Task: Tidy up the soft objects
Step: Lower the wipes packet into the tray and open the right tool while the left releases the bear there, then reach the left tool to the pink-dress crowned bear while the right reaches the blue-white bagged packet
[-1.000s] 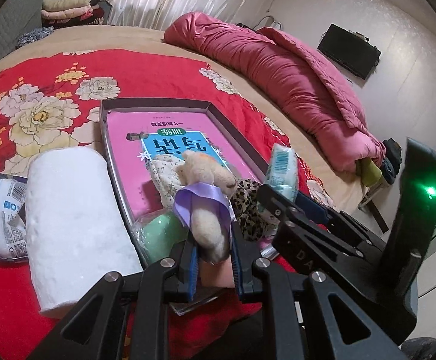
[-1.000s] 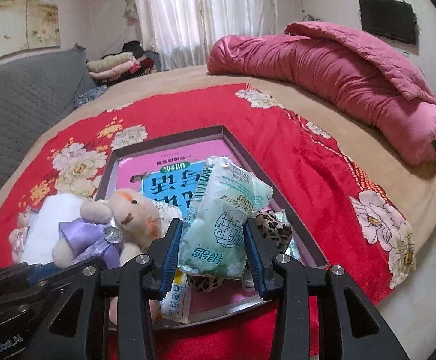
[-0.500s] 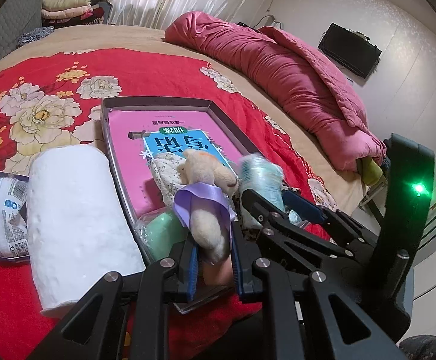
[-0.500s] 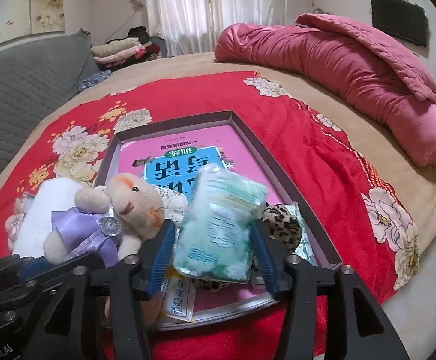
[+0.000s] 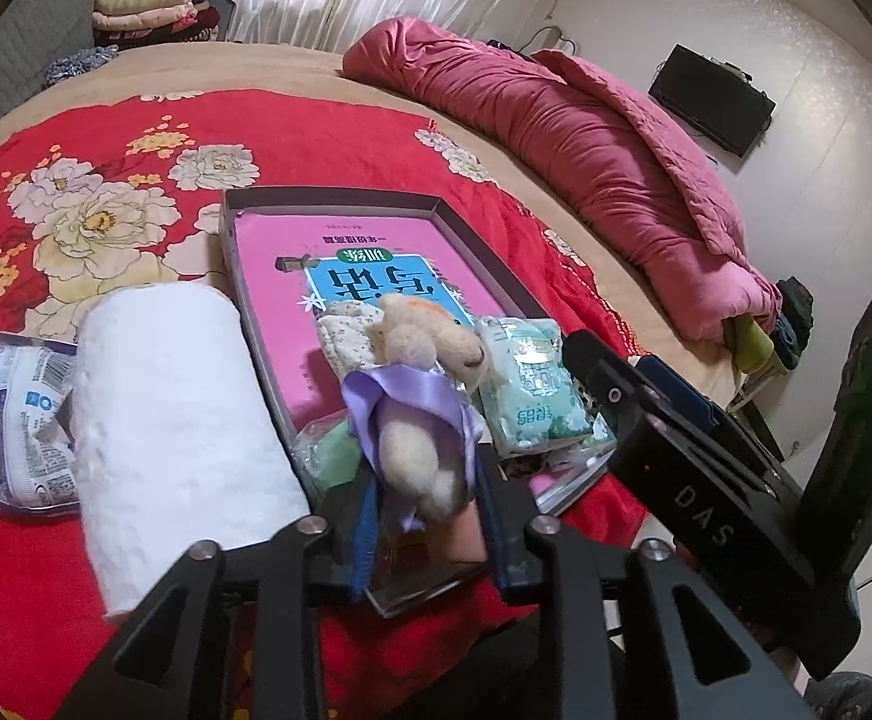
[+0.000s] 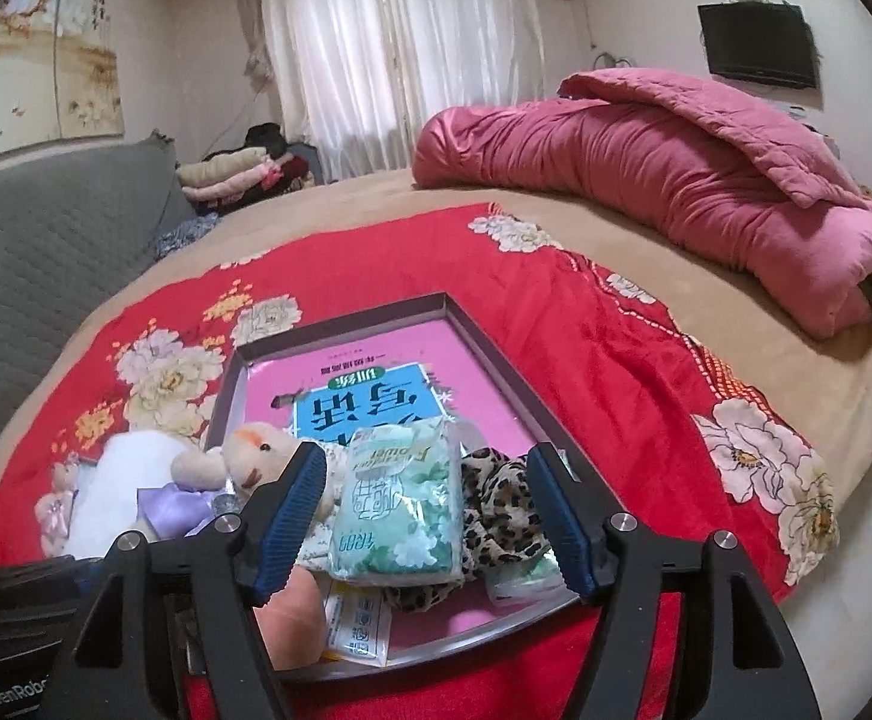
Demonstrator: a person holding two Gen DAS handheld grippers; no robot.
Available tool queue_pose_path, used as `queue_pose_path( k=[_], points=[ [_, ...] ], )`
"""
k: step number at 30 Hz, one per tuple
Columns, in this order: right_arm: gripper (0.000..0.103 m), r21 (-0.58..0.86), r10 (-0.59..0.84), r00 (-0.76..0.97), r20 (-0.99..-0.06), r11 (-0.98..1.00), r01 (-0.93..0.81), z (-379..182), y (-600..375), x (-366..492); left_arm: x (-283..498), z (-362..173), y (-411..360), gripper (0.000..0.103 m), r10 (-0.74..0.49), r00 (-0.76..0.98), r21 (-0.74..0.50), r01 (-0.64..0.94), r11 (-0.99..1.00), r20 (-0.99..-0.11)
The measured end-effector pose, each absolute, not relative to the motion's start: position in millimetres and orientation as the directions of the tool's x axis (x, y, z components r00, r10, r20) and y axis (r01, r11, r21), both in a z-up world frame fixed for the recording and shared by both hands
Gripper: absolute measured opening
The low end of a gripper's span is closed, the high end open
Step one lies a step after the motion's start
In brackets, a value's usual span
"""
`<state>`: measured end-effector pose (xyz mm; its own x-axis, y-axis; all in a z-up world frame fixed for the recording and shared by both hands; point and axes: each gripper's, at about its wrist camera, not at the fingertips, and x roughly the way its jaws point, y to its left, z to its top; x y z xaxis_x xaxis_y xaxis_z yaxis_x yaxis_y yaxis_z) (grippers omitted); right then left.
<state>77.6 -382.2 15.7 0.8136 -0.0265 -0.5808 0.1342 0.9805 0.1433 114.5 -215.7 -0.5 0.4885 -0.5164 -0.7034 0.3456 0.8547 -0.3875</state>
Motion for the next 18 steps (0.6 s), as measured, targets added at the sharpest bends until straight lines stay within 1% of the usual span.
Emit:
queue_pose_path(
  k=[1,4,11,16,18],
  points=[
    [0.071,0.145,-0.028,0.817,-0.576,0.98,0.135,17,-382,77,114,1,-214,0.043,-0.521,0.488,-0.393,0.345,0.852,-0.701],
    [0.071,0.146,-0.032,0.826,-0.563,0.98,0.138,20,-381,74,111,5,-207,0.054,-0.522,0.494,-0.397,0.34,0.852,-0.695],
    [0.071,0.125,-0.042,0.842,-0.538,0.984,0.129,33,-371,68,102,19,-177,0.055,-0.494,0.547,-0.387,0.306,0.869,-0.676],
    [0.072,0.093,-0.009,0.857,-0.516,0.994,0.066,48,-345,64,101,31,-129,0.055,-0.4,0.627,-0.337,0.225,0.914,-0.669],
    [0.074,0.085,0.031,0.858,-0.512,0.996,0.015,54,-328,63,104,31,-99,0.056,-0.364,0.645,-0.345,0.162,0.925,-0.672]
  ],
)
